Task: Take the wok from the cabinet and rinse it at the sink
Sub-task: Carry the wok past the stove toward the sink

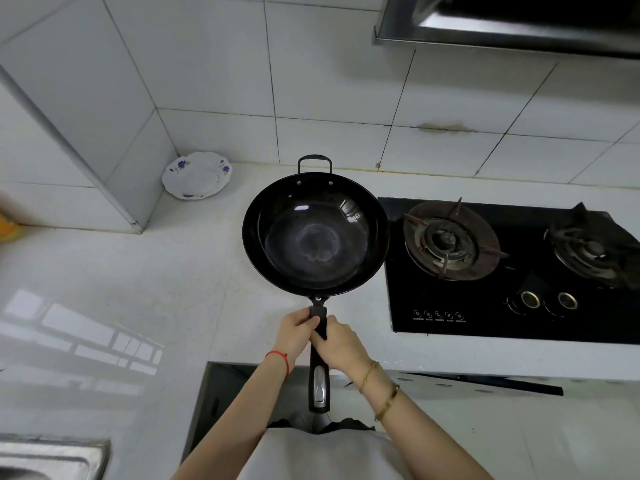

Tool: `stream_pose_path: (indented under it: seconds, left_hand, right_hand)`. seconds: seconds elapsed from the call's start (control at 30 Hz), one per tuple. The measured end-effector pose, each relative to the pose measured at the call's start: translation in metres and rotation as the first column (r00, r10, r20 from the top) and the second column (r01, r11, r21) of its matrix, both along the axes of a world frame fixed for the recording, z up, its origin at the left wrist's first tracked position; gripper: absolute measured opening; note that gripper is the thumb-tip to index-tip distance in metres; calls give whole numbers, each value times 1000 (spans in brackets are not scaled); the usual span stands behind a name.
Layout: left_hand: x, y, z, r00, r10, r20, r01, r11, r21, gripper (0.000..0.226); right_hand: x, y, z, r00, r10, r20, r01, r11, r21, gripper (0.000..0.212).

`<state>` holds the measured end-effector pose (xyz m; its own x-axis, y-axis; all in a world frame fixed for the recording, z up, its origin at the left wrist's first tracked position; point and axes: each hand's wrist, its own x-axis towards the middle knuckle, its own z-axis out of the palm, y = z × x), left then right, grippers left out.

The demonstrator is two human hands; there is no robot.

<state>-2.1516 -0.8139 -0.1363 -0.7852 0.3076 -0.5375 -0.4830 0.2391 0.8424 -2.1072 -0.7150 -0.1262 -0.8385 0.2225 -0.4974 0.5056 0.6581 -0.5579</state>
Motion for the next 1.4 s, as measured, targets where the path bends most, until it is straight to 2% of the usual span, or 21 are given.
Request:
stream_pose_path:
  seconds: [0.07, 0.17, 0.3, 0.43, 0.6, 0.9, 1.4]
  left_hand:
    - [-3, -5, 4, 989, -83, -119, 61, 983, -172, 30]
    - [-8, -20, 15, 944, -167, -286, 46, 921, -386, 43]
    - [-10, -44, 35, 842, -267, -469, 1, 869, -494, 44]
    - [-3, -65, 49, 774, -357, -523, 2, 827, -562, 47]
    - [18, -81, 55, 719, -401, -568, -24, 802, -597, 47]
    - [56, -81, 54, 727, -360, -585, -84, 799, -596, 45]
    - [86, -63, 58, 734, -316, -601, -117, 813, -570, 43]
  right_hand:
    - [2, 10, 7, 999, 35, -21, -35, 999, -19, 40]
    - [7, 24, 18, 988, 84, -130, -69, 991, 118, 38]
    - [16, 32, 33, 948, 120, -295, -47, 969, 243, 39]
    - [27, 29, 43, 893, 118, -434, 4, 963, 270, 40]
    - [46, 23, 40, 865, 92, -493, 53, 961, 272, 42]
    - [80, 36, 35, 865, 60, -499, 73, 967, 243, 45]
    - [100, 56, 38, 862, 123, -492, 4, 968, 250, 46]
